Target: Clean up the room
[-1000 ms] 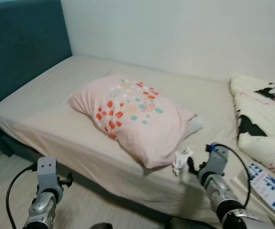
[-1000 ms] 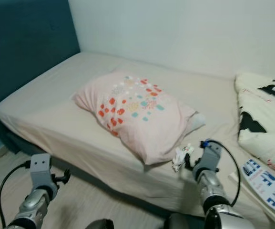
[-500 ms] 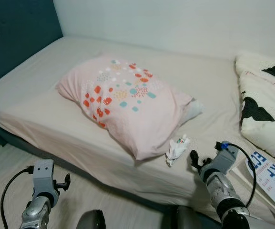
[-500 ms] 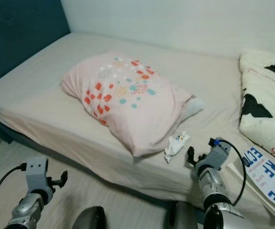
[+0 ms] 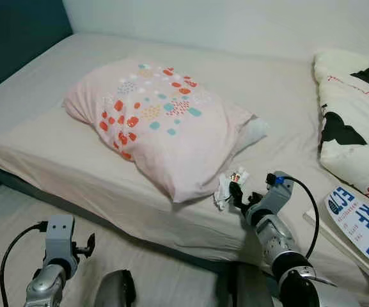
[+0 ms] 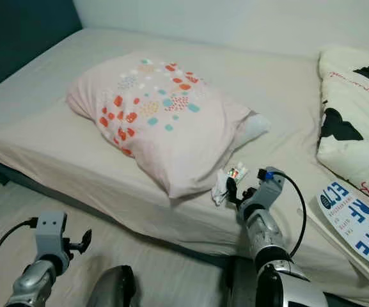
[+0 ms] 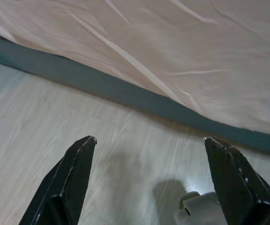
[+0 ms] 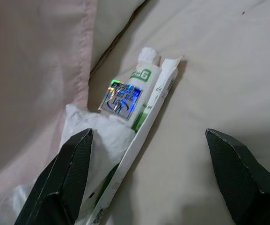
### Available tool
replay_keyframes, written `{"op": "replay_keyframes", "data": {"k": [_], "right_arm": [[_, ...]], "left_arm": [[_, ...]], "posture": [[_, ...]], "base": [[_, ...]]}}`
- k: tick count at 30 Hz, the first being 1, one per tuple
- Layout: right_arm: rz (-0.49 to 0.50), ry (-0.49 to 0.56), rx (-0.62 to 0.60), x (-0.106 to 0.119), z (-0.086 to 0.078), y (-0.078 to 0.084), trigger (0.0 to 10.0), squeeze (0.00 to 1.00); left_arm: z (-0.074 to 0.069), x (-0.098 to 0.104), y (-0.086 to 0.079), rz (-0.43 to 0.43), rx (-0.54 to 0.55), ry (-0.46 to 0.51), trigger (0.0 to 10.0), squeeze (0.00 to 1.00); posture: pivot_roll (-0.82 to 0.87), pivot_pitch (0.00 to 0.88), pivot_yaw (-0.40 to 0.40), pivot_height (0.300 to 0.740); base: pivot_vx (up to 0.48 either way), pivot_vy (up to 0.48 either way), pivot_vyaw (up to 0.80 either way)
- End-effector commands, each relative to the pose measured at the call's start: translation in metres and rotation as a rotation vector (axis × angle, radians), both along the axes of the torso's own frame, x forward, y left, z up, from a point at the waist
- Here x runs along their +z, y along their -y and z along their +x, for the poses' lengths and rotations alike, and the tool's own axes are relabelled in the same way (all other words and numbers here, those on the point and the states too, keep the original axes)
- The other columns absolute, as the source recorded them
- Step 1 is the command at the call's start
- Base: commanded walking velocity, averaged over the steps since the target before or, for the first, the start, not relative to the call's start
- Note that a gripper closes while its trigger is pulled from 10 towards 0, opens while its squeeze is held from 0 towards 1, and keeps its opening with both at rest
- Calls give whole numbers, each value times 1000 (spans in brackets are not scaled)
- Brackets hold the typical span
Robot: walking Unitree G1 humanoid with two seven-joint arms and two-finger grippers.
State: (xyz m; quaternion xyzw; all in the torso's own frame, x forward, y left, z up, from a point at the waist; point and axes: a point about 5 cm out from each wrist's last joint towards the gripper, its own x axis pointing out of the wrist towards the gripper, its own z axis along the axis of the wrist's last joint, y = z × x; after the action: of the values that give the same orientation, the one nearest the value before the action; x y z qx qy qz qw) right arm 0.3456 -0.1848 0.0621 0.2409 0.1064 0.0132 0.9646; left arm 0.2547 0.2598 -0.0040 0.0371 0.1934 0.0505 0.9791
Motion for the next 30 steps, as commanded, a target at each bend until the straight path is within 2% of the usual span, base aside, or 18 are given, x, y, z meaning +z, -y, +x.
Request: {"op": "replay_keyframes", "data": {"k": [1,4,6,8,9,12,18,19,20,21,30], "right_arm": [[35,-47,42,-12,-6,-11,10000,0],[65,-37,76,-12,-6,-20,10000,0],[65,-37,76,-12,-6,-20,10000,0],[95,-27,122,-9,-3,-31,10000,0],[95,-27,122,-9,-3,-31,10000,0],[99,-38,216,-3,2,-57,10000,0],[104,-46,251,3,6,-70,10000,0],[86,-59,266,2,6,-72,8275,0],[86,-59,266,2,6,-72,8275,0],[74,-85,257,1,6,-73,0,0],[28,-125,215,-1,7,-69,0,0]], "left_arm": [[-6,-5,1,8,-19,-24,10000,0],[-9,-7,0,10,-22,-30,10000,0],[-9,-7,0,10,-22,-30,10000,0],[-10,-7,0,14,-28,-29,10000,0],[-10,-7,0,14,-28,-29,10000,0],[-11,-7,0,17,-35,-28,10000,0],[-12,-8,2,20,-44,-25,10000,0],[-12,-8,2,20,-44,-24,10000,0],[-12,-8,2,20,-44,-24,10000,0],[-12,-8,2,20,-45,-23,10000,0],[-9,-7,4,19,-49,-21,10000,0]], "posture": [[166,216,17,469],[172,214,14,469],[172,214,14,469],[175,213,16,469],[175,213,16,469],[175,214,16,469],[177,216,15,469],[181,214,14,469],[181,214,14,469],[180,213,14,469],[171,196,12,469]], "base": [[0,0,0],[0,0,0],[0,0,0],[0,0,0],[0,0,0],[0,0,0],[0,0,0],[0,0,0],[0,0,0],[0,0,0],[0,0,0]]}}
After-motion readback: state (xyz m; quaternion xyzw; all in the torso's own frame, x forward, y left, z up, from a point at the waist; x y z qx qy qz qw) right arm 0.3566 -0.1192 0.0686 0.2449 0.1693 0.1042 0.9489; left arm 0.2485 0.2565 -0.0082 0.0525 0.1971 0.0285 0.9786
